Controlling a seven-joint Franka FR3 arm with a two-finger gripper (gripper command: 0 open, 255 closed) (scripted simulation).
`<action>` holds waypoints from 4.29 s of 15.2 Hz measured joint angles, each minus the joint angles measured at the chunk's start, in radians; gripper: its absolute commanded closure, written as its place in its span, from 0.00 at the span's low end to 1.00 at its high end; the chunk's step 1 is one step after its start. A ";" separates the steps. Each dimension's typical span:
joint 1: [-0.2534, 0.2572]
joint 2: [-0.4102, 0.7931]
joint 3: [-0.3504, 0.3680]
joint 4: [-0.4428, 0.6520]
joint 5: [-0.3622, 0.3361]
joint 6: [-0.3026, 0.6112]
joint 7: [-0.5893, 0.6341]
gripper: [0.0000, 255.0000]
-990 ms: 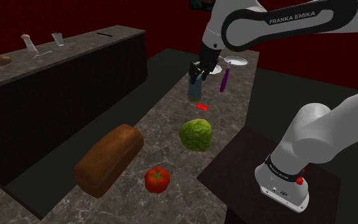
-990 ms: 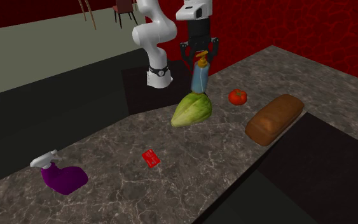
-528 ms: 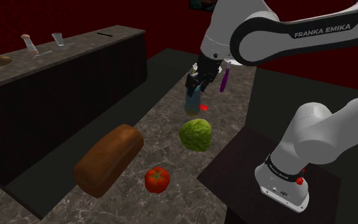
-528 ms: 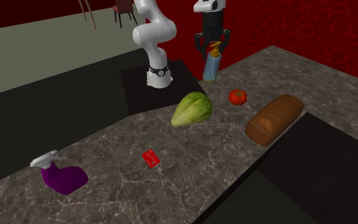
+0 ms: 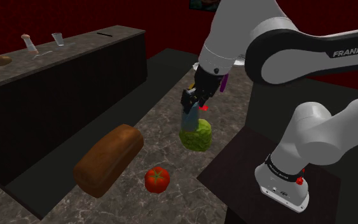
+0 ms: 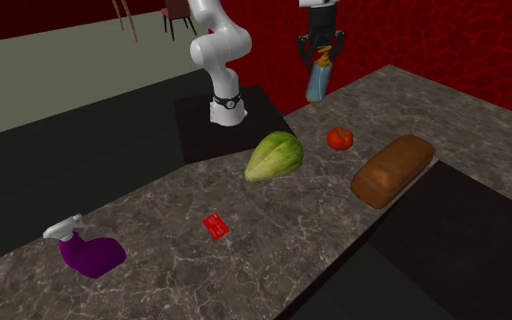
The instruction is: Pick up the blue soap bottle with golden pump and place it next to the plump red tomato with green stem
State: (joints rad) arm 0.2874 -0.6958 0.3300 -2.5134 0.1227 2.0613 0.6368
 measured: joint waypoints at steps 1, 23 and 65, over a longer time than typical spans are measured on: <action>0.010 -0.008 0.018 -0.004 0.009 -0.002 0.021 1.00; 0.066 0.067 0.242 -0.103 0.087 0.179 0.227 1.00; -0.134 0.422 0.514 -0.290 -0.062 0.714 0.420 0.00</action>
State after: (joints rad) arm 0.1533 -0.2736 0.8440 -2.8037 0.0603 2.7756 1.0567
